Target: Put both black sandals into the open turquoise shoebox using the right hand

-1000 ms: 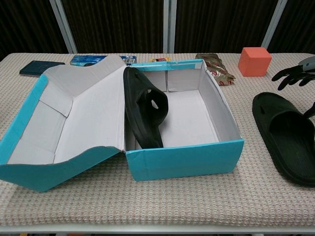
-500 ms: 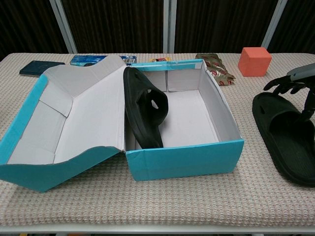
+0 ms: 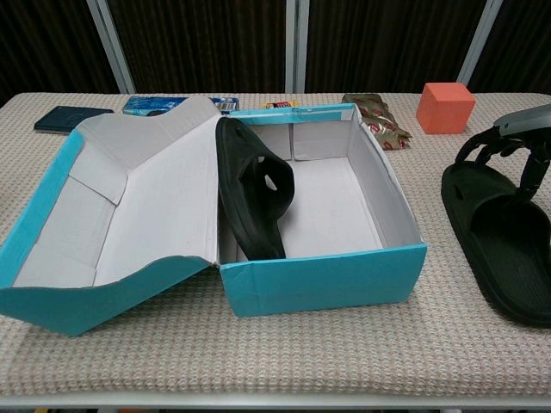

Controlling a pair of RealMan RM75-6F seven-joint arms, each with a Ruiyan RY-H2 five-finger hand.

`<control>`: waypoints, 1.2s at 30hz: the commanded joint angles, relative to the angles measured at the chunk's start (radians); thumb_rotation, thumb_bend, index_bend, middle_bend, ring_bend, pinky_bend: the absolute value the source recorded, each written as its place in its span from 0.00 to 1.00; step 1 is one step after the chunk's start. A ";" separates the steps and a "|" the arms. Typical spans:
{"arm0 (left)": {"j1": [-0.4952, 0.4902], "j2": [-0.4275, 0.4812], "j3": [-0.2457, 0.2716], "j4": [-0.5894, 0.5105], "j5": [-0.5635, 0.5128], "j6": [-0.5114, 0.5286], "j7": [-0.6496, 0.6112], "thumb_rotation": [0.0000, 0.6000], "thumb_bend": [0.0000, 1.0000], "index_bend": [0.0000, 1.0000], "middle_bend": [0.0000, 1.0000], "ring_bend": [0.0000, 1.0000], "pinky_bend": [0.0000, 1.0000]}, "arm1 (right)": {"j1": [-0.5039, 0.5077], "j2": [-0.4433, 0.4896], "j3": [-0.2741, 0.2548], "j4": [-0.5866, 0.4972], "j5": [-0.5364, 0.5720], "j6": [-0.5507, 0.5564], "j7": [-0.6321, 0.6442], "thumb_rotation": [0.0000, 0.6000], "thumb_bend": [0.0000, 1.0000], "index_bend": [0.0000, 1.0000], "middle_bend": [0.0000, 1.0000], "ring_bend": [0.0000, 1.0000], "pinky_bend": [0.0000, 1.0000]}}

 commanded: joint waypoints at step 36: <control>-0.005 -0.006 0.003 0.004 -0.004 -0.009 0.003 1.00 0.09 0.16 0.09 0.03 0.04 | -0.279 0.245 0.368 -0.258 -0.476 0.239 0.490 1.00 0.12 0.57 0.53 0.30 0.39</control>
